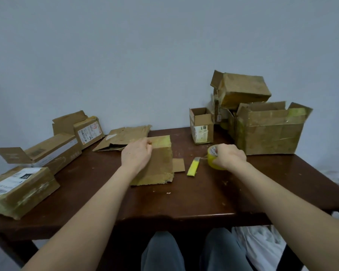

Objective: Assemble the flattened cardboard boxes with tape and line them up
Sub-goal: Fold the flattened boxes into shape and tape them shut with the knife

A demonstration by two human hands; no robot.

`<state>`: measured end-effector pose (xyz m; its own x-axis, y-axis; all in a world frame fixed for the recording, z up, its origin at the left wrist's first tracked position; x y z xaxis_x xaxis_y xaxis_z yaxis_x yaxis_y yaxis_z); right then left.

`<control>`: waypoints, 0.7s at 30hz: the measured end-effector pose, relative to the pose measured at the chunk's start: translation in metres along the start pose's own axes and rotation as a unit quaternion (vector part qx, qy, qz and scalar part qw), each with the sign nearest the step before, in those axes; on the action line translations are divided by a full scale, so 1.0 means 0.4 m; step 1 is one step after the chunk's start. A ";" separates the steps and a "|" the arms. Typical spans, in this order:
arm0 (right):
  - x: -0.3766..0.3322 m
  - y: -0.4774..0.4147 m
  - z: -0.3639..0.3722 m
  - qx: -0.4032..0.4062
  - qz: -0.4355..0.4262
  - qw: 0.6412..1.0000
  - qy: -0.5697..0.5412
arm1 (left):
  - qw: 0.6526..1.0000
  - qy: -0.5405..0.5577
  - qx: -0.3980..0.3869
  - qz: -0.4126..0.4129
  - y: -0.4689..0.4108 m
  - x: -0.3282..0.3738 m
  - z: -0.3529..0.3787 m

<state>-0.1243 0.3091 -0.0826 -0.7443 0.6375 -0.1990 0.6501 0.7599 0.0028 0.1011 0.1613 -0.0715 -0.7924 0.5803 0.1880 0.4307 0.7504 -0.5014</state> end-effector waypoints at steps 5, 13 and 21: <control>-0.001 0.001 -0.007 0.075 -0.016 0.995 -0.066 | 1.000 0.018 -0.009 0.017 -0.002 -0.024 -0.005; -0.233 -0.035 -0.170 0.136 -0.206 0.871 -0.425 | 0.996 0.054 -0.027 0.061 -0.003 -0.050 -0.010; -0.436 -0.093 -0.163 0.045 -0.287 0.904 -0.315 | 0.807 0.556 0.011 -0.198 -0.040 -0.113 -0.052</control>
<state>-0.0286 0.1778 0.0158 -0.7467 -0.0791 -0.6604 0.2157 0.9104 -0.3530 0.1389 0.1295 -0.0546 0.0170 0.2294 0.9732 0.2212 0.9483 -0.2275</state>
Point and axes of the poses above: each hand's wrist, its own y-axis away from the middle knuckle, its own z-axis out of the palm, x = y × z, the point moved 3 cm from there along -y, towards the middle knuckle, and after that the axes turned 1 degree about y, right-handed, at the moved point
